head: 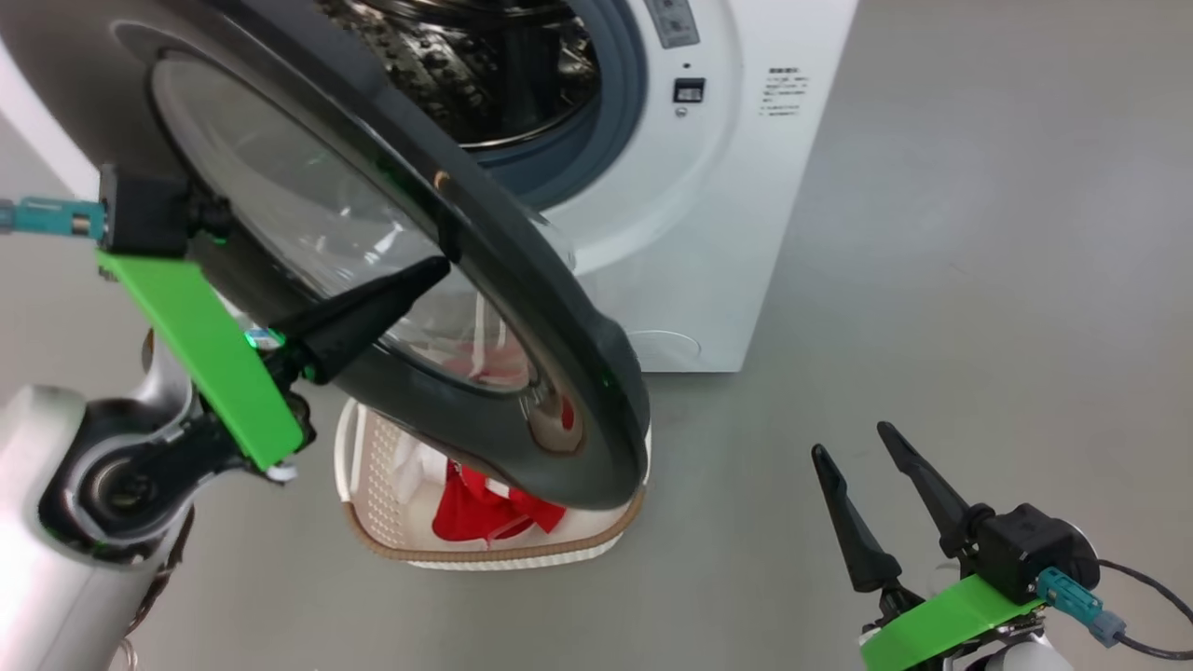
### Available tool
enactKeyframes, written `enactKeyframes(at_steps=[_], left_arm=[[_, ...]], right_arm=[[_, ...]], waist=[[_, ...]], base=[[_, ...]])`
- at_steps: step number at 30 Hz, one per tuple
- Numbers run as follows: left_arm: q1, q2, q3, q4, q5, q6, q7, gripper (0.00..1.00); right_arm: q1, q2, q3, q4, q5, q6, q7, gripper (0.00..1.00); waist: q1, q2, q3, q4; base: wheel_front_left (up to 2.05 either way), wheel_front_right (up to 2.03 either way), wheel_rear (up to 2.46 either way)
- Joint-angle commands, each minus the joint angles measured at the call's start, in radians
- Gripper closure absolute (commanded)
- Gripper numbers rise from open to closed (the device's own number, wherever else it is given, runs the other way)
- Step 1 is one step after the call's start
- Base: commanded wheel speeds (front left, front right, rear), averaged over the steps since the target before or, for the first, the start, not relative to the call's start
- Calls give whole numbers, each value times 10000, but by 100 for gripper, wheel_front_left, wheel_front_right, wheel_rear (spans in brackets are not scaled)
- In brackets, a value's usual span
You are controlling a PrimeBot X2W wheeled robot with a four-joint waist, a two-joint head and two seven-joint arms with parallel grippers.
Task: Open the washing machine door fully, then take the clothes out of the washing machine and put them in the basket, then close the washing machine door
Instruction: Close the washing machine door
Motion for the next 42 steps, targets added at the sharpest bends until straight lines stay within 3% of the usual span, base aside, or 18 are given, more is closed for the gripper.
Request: enactKeyframes(at_steps=[1,23,42], left_arm=[[-745,344,202,90,215,-69,-468,100],[-2691,185,-1933,2101,341,-69,-4305,100],[-4445,16,-3162,3842,202,-69,-6722,100]], right_arm=[[-396,7,108,-275,-81,62,-65,0],[-628,126,-11,-374,-173,62,-65,0],[-938,304,104,-457,-153,62,-65,0]], waist=[[0,0,222,-356],[0,0,670,-1117],[0,0,1257,-1862]], base=[[0,0,0],[0,0,0],[0,0,0]])
